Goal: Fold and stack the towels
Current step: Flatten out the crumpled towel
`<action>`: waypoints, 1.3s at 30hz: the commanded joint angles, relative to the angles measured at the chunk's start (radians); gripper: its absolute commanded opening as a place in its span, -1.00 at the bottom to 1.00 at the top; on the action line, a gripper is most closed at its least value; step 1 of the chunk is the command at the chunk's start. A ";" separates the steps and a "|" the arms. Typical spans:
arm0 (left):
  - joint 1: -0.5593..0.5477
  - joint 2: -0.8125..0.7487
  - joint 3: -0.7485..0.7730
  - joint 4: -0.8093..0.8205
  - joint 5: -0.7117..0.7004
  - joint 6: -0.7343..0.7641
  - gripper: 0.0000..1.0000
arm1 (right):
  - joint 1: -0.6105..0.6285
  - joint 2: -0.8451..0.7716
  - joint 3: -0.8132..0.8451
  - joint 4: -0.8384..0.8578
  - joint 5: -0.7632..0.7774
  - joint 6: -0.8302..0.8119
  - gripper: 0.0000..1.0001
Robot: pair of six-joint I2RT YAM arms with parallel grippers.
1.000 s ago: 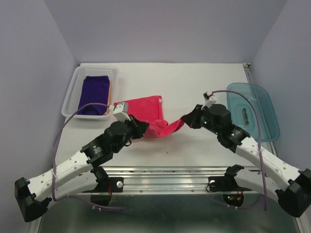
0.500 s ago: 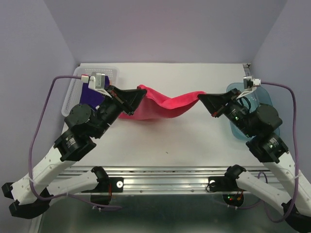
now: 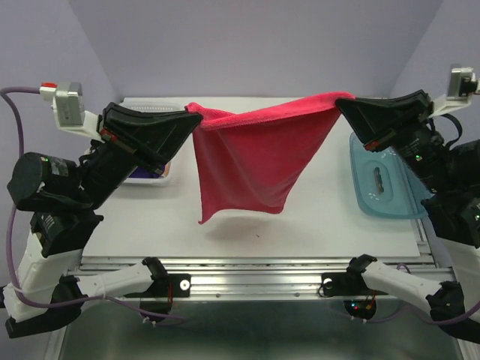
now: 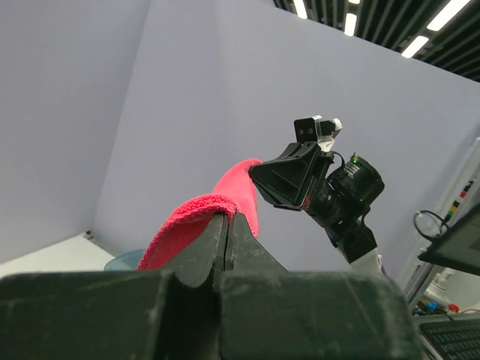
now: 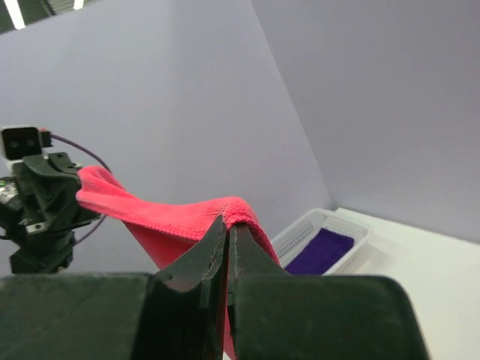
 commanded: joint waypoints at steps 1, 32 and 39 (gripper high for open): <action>-0.003 0.018 0.098 0.039 0.122 -0.005 -1.00 | 0.006 0.002 0.164 -0.019 -0.089 -0.009 -0.99; 0.369 0.334 -0.267 0.250 -0.234 -0.048 -1.00 | -0.025 0.246 -0.254 0.298 0.730 -0.261 -0.99; 0.518 0.550 -0.163 0.278 -0.133 -0.045 -1.00 | -0.230 0.501 -0.198 0.343 0.486 -0.178 -0.99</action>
